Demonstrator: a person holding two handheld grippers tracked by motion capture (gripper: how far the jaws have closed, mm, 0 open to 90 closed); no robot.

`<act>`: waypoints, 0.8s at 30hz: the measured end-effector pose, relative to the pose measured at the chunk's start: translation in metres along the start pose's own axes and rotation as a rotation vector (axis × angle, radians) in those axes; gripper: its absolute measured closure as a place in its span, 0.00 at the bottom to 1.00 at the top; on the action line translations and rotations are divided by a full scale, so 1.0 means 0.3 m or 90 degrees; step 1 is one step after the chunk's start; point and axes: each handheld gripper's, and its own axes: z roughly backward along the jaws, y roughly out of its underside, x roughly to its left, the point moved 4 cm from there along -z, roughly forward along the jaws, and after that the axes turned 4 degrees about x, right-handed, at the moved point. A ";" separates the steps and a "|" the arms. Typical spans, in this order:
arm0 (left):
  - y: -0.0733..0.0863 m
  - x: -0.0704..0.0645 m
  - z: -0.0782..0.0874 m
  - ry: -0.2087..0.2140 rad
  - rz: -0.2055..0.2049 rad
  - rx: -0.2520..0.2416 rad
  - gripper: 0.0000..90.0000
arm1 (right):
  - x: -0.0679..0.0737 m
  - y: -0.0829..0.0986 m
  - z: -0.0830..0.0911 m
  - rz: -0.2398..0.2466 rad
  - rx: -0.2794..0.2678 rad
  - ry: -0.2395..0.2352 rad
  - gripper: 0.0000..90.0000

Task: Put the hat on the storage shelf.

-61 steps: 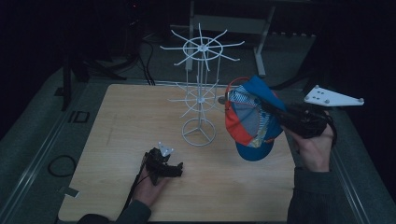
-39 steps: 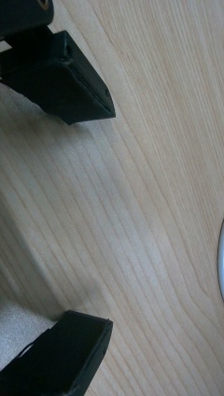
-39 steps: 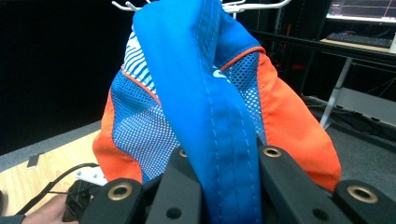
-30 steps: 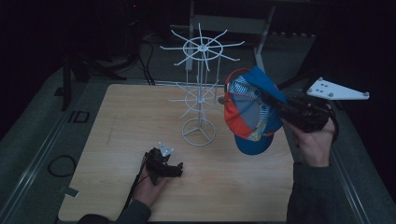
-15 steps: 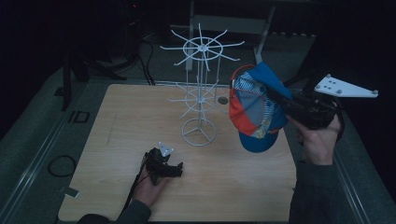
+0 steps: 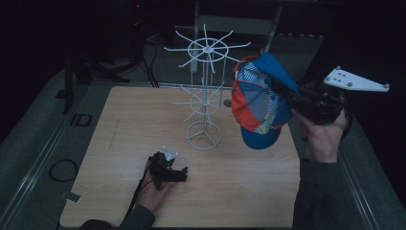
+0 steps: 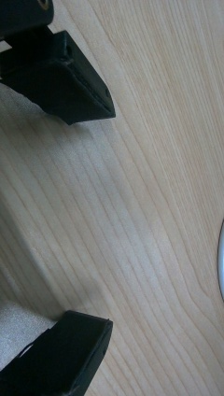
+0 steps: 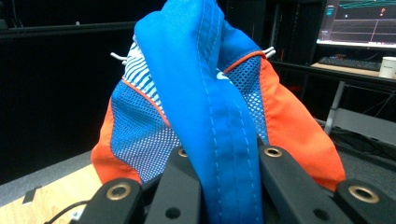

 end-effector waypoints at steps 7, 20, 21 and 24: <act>0.000 0.000 -0.001 0.000 0.000 -0.001 0.03 | -0.008 -0.011 -0.053 -0.017 -0.004 -0.008 0.95; 0.000 0.000 0.000 -0.001 0.000 -0.001 0.03 | -0.033 0.101 -0.185 -0.049 0.089 -0.024 0.94; 0.000 0.000 0.000 -0.001 0.000 -0.001 0.03 | -0.033 0.101 -0.185 -0.049 0.089 -0.024 0.94; 0.000 0.000 0.001 0.001 0.000 0.001 0.03 | -0.036 0.139 -0.208 -0.052 0.126 -0.031 0.86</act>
